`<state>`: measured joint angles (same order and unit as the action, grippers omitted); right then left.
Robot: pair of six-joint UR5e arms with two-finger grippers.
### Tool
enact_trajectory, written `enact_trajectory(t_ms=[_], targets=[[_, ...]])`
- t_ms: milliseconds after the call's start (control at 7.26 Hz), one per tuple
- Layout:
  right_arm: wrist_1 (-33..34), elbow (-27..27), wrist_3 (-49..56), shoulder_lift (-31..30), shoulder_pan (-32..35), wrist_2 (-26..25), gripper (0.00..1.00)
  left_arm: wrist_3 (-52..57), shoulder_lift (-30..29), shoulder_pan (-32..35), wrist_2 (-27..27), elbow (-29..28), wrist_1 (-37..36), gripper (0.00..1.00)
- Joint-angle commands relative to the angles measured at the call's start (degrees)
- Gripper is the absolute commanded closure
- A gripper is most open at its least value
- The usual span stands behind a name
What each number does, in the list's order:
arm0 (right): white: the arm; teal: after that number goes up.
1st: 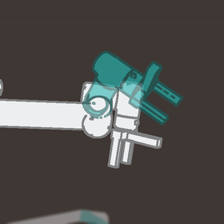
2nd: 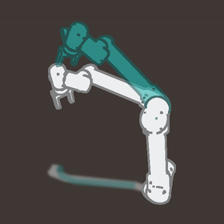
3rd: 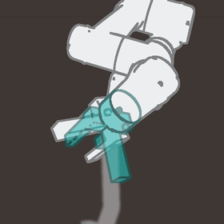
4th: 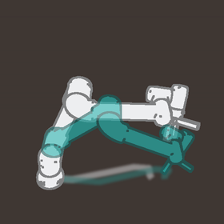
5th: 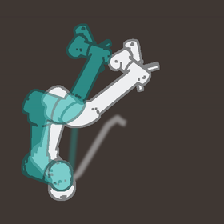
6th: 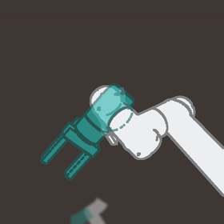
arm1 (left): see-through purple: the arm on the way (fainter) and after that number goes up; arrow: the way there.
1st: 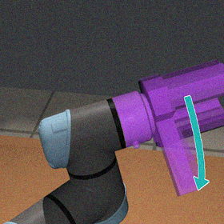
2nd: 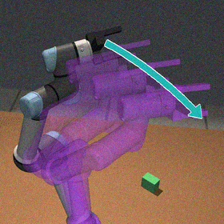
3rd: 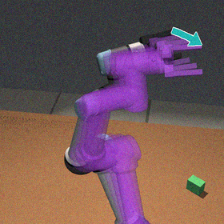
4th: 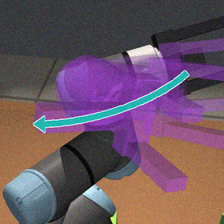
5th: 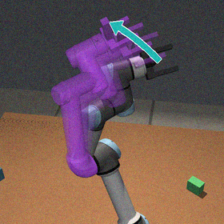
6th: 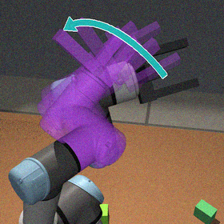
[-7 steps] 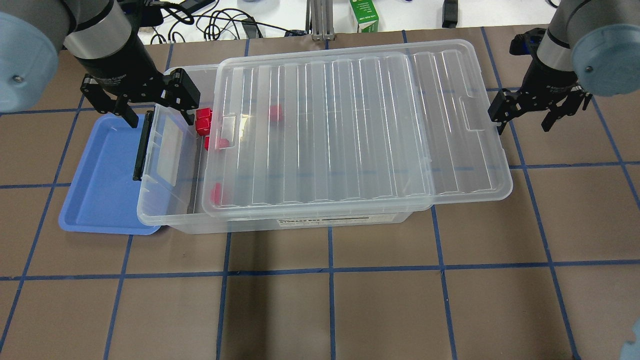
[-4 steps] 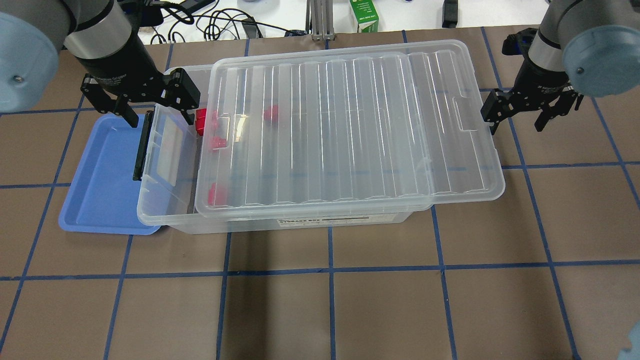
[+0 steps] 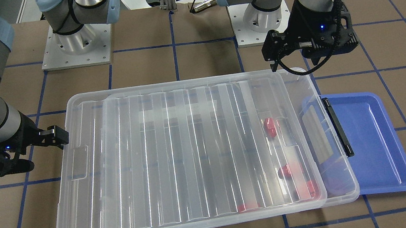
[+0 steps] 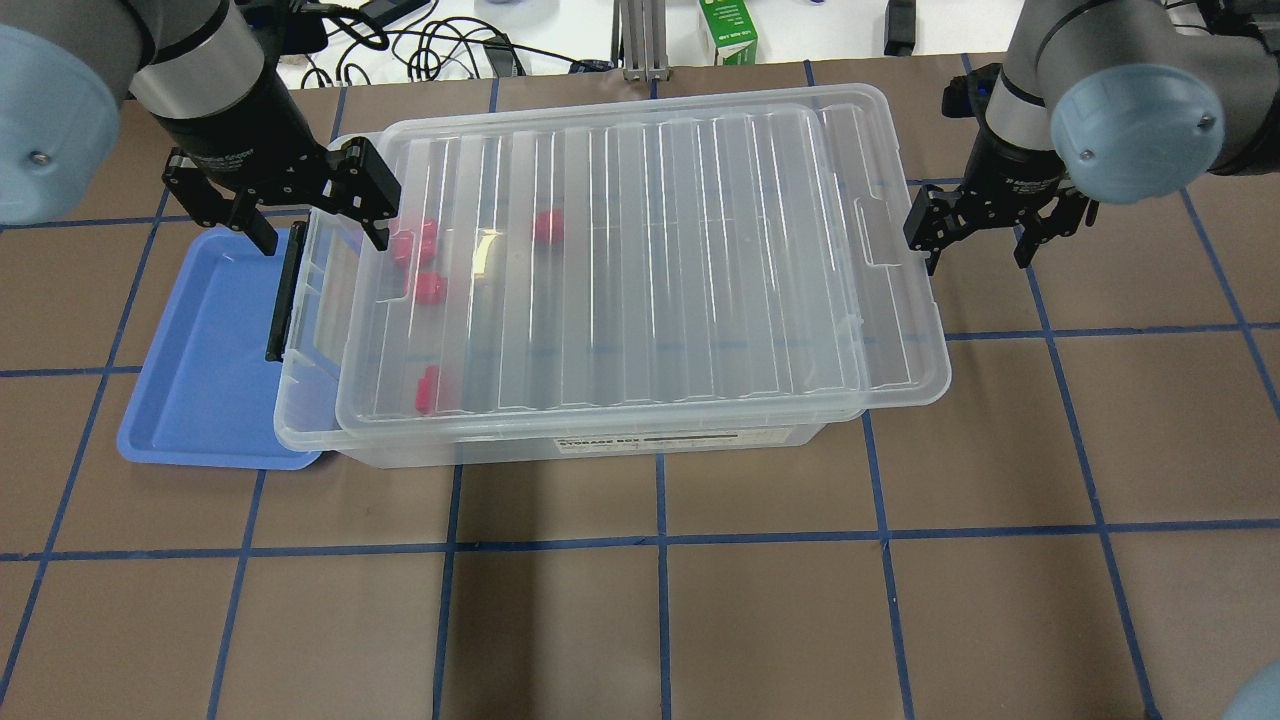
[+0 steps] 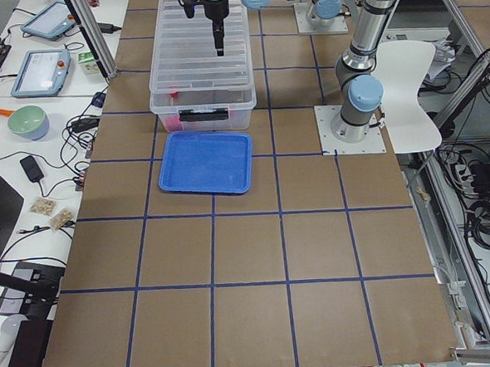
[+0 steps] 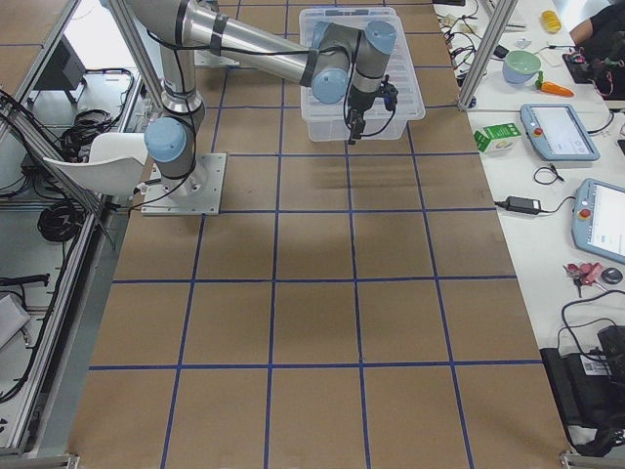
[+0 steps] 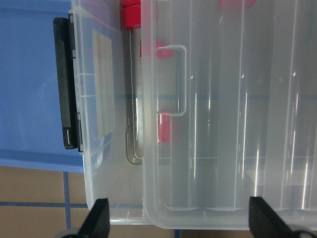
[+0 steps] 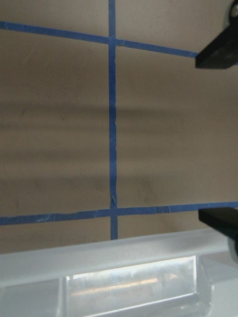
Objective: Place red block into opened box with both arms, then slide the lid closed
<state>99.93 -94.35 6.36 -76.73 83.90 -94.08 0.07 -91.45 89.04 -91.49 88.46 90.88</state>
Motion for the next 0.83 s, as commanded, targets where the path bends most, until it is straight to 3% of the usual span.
enact_trajectory(t_ms=[0, 689], targets=[[0.00, 0.13, -3.36, 0.35, 2.31, 0.65, 0.00, 0.02, 0.13, -0.01, 0.00, 0.04, 0.00, 0.00], [0.18, 1.97, -3.73, -0.09, 2.50, 1.18, 0.00, -0.15, -0.05, -0.01, 0.00, -0.04, 0.00, 0.00]])
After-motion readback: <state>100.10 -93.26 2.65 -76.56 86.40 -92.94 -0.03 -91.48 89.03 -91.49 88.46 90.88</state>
